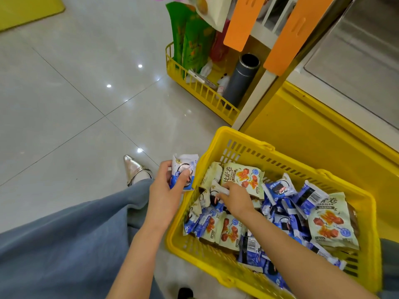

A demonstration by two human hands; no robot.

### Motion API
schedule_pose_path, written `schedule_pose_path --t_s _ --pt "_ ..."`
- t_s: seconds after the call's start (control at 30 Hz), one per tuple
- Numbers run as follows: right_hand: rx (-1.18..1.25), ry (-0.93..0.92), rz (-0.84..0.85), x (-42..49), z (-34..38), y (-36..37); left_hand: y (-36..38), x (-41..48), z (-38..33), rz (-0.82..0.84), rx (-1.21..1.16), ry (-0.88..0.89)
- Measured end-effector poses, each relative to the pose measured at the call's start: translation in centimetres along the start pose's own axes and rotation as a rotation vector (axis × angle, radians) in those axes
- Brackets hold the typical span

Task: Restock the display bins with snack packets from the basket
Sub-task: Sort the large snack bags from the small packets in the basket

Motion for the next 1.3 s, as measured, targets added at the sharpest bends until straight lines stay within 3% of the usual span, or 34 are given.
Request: schedule_pose_path --t_s 0.17,0.27,0.37,0.5,0.6,0.67,0.77,0.87,1.0,1.1,1.2,1.3 --pt "0.075 -0.162 -0.129 -3.1 0.8 -4.9 -0.3 0.3 0.4 -0.021 -0.136 -0.02" --pt "0.181 -0.233 0.159 -4.9 1.9 -5.2 -0.1 0.2 0.6 -0.05 -0.301 -0.061" --pt "0.303 -0.313 0.401 -7.2 4.1 -4.7 1.2 0.2 -0.3 0.039 -0.258 -0.035" --pt "0.541 -0.424 0.262 -7.6 7.5 -7.3 4.9 -0.7 -0.2 0.289 -0.151 -0.094" --pt "0.591 -0.463 0.151 -7.0 9.5 -8.2 6.6 -1.9 0.3 0.412 -0.25 -0.207" --pt "0.648 -0.488 0.133 -6.7 10.3 -8.1 6.2 -2.0 -0.4 0.402 -0.247 -0.161" --pt "0.762 -0.479 0.048 -5.9 9.1 -8.7 4.0 -1.3 -0.9 0.256 -0.251 -0.109" --pt "0.391 -0.321 -0.074 -3.8 4.7 -7.8 2.2 -0.7 -1.1 0.169 -0.247 -0.096" --pt "0.147 -0.052 0.037 -2.1 -2.0 -0.9 1.4 -0.7 -0.8 0.154 -0.236 -0.108" --pt "0.121 -0.041 -0.08 -1.9 -2.9 0.3 1.7 -0.9 -0.2 0.175 -0.21 -0.118" --pt "0.101 0.005 -0.051 -1.2 -3.0 1.0 2.1 -0.9 0.2 0.189 -0.209 -0.138" --pt "-0.189 -0.01 -0.003 -0.6 -2.0 1.2 2.1 -0.6 0.0 0.183 -0.203 -0.124"
Point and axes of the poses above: each hand's wrist, its own x-axis towards the middle knuckle, its own y-axis out of the palm, z = x × y, the point moved 10 cm from there along x, towards the middle knuckle, and after that the axes turned 10 degrees about z, right-handed, at the moved point
